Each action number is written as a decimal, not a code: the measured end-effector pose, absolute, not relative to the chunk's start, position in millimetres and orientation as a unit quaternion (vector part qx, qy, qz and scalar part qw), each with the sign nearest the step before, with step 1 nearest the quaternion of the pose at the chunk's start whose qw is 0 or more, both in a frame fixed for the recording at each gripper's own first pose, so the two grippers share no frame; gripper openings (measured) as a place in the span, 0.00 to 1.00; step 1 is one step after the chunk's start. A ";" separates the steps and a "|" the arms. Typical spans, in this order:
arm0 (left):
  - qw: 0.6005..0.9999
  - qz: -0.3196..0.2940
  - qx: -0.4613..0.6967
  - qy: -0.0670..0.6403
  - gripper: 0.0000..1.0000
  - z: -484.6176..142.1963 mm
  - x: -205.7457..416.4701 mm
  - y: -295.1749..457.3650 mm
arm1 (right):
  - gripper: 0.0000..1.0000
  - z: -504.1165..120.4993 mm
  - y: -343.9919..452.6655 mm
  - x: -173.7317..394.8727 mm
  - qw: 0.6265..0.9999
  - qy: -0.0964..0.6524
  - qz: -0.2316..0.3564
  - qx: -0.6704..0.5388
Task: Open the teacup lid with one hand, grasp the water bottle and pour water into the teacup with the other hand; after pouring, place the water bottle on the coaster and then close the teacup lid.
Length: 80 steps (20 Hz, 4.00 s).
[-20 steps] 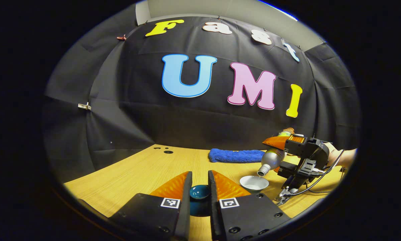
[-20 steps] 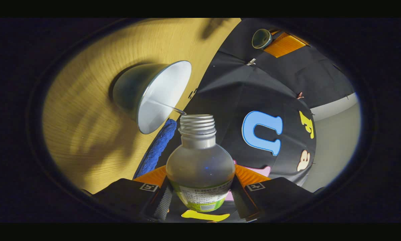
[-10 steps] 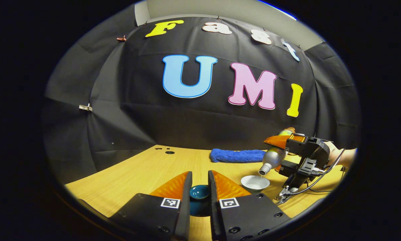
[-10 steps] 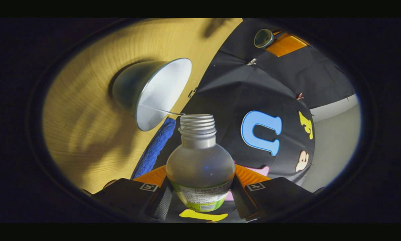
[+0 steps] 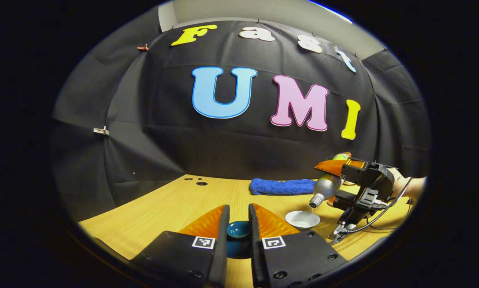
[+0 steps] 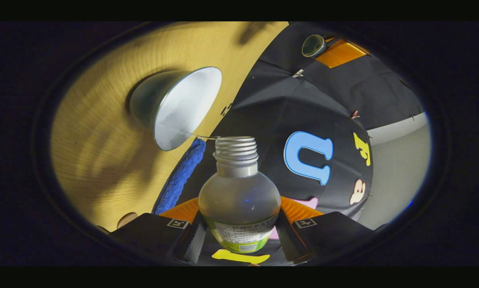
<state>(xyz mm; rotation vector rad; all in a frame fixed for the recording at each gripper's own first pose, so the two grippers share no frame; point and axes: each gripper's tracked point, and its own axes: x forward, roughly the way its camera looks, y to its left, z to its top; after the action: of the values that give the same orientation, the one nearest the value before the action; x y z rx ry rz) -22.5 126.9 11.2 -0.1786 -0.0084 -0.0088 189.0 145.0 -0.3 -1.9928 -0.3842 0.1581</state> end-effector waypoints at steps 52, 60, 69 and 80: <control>0.993 -0.048 -0.103 -0.011 0.29 43.7 3.1 54.9 | 0.86 -35.1 -24.7 229.7 0.993 0.081 0.080 0.008; 0.994 -0.046 -0.097 -0.007 0.29 39.9 -0.3 52.9 | 0.99 -48.8 -29.6 224.1 0.991 0.112 0.073 0.023; 0.994 -0.052 -0.095 -0.009 0.29 44.9 -10.1 43.6 | 0.99 -40.3 -37.2 190.9 0.984 0.144 0.041 0.094; 0.995 -0.050 -0.082 -0.021 0.29 55.8 -27.9 35.9 | 0.99 -61.2 -43.1 148.6 0.983 0.181 0.030 0.017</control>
<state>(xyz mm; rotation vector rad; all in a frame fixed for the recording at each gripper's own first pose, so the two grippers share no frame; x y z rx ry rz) -27.9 35.9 55.8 -0.1638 -0.0413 -0.1003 148.6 -43.1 -61.2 0.0334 0.3641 0.0604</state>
